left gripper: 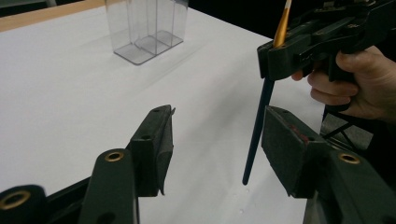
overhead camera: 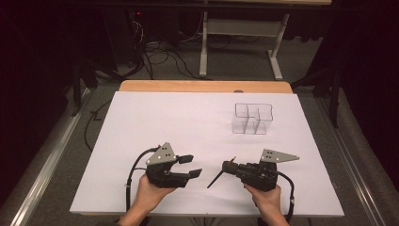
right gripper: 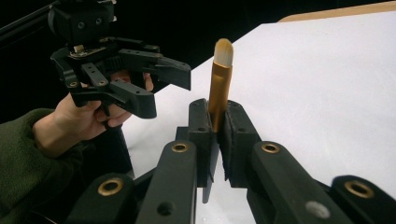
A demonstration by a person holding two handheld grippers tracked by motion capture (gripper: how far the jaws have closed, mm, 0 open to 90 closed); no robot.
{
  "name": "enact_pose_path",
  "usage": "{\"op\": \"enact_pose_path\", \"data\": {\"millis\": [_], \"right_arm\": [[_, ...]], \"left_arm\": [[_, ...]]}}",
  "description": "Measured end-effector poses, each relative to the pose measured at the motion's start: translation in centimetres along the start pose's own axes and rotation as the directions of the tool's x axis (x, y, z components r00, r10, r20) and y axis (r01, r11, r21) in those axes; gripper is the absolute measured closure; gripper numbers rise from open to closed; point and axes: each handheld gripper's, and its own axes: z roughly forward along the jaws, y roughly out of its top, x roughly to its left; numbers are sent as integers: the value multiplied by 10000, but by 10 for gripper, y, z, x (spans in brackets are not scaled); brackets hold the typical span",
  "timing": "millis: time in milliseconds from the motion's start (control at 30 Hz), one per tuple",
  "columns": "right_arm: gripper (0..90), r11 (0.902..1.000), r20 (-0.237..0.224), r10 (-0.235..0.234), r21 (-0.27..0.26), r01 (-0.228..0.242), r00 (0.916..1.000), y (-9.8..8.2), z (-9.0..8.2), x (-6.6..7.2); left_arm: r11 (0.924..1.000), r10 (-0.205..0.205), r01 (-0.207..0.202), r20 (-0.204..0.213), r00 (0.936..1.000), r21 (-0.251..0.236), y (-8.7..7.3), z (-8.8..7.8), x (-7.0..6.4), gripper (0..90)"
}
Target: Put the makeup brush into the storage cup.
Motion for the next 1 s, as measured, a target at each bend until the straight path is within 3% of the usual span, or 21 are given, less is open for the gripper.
{"op": "enact_pose_path", "data": {"millis": [567, 1000], "right_arm": [[855, 9998, -24, -42, 203, 43, 10000, -1, 0, -1], [855, 9998, 101, -64, 181, 62, 9999, 0, -4, -2]], "left_arm": [[9970, -473, 417, -865, 9951, -651, -10, -44, 23, 415], [9882, -917, 702, -1592, 9830, -1362, -24, -66, 35, 412]]}}
